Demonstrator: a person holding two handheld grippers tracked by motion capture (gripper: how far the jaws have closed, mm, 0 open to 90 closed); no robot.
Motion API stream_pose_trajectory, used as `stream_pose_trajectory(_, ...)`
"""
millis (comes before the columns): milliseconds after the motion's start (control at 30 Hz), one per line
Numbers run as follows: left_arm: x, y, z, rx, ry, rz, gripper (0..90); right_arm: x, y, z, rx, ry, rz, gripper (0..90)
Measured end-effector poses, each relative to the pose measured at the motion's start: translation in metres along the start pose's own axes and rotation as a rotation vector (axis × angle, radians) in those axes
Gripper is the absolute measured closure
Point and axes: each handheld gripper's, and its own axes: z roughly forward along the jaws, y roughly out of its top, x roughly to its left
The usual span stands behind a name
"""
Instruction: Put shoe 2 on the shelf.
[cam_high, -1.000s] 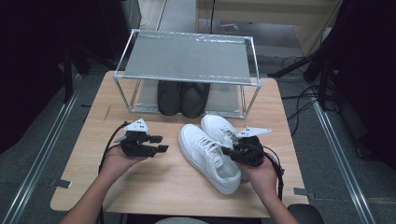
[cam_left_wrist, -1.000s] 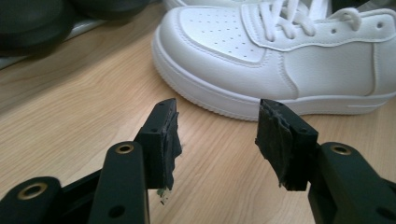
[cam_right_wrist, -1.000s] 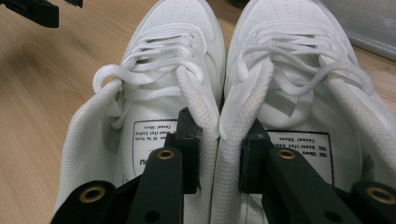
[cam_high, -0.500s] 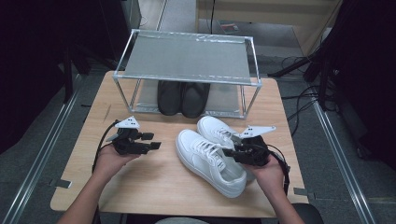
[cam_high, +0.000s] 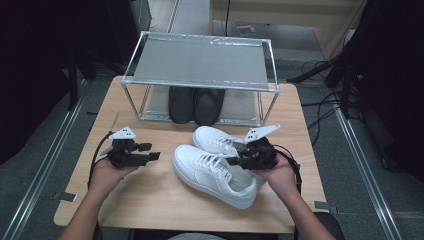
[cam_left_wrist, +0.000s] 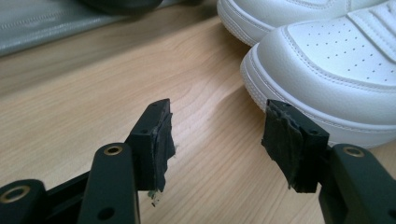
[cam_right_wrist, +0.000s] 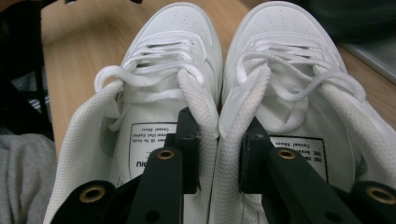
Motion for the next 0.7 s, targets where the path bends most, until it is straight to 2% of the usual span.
stream_pose_trajectory(100,0.002,-0.003,-0.003,0.002,0.019,0.016,42.3,-0.006,0.010,0.005,0.014,0.045,-0.005,75.7)
stream_pose_trajectory(200,0.006,-0.005,-0.007,-0.015,0.021,0.000,42.3,-0.009,0.022,0.010,0.026,0.069,-0.037,75.8)
stream_pose_trajectory(300,0.010,-0.008,-0.010,-0.013,0.028,-0.005,42.0,-0.010,0.035,0.014,0.035,0.073,-0.072,75.8)
stream_pose_trajectory(500,0.021,-0.014,-0.016,0.018,0.028,-0.005,39.3,-0.012,0.059,0.017,0.041,0.090,-0.101,75.7)
stream_pose_trajectory(700,0.029,-0.018,-0.023,0.003,0.032,-0.028,38.4,-0.009,0.087,0.014,0.041,0.096,-0.147,75.6)
